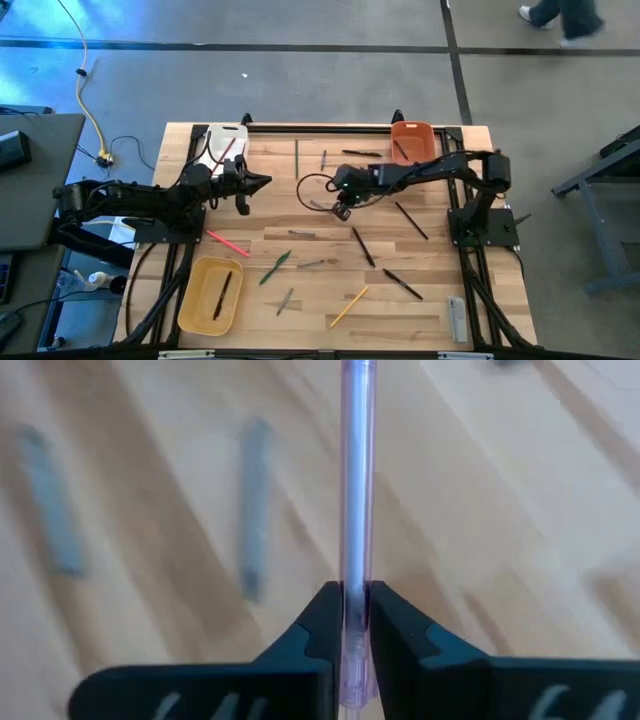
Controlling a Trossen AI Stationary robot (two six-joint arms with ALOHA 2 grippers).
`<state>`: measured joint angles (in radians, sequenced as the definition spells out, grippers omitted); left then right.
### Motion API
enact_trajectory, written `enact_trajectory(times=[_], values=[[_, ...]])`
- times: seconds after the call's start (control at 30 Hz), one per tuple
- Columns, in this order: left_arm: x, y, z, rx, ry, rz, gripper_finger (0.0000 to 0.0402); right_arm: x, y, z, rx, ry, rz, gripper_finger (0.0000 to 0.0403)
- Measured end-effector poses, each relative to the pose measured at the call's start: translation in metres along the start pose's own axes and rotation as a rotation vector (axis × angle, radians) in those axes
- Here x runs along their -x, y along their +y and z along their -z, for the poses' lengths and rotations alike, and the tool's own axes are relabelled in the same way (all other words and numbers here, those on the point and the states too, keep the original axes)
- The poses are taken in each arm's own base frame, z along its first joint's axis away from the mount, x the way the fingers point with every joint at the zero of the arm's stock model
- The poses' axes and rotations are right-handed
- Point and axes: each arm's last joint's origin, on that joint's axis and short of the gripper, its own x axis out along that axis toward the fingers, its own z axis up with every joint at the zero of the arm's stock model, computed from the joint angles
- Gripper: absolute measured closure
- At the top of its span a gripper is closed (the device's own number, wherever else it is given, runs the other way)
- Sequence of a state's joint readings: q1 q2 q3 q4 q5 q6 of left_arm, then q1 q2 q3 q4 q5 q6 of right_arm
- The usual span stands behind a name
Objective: Sort crayons/erasers/pens/pencils in bins
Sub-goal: Put the purple pen into the yellow bin
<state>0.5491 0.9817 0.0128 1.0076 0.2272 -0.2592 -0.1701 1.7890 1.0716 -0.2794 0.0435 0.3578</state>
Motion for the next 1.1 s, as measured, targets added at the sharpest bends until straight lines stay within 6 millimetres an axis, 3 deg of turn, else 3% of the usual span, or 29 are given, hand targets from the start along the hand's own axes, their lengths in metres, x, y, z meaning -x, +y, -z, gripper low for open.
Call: enact_trajectory(times=[0.23, 0.43, 0.8, 1.1], values=[[-0.002, -0.001, -0.005, 0.092, -0.018, 0.015, 0.0401, -0.007, -0.003, 0.02, -0.077, -0.395, -0.305, 0.0388], [-0.012, -0.007, -0.011, 0.143, -0.003, 0.091, 0.0386, 0.005, 0.006, 0.02, -0.063, -0.642, -0.434, 0.0387], [-0.052, -0.031, -0.029, 0.12, 0.001, 0.193, 0.0301, 0.021, 0.036, 0.003, 0.063, -0.774, -0.48, 0.0387], [-0.078, -0.039, -0.036, 0.089, 0.005, 0.225, 0.026, 0.026, 0.05, 0.002, 0.119, -0.803, -0.503, 0.0387]])
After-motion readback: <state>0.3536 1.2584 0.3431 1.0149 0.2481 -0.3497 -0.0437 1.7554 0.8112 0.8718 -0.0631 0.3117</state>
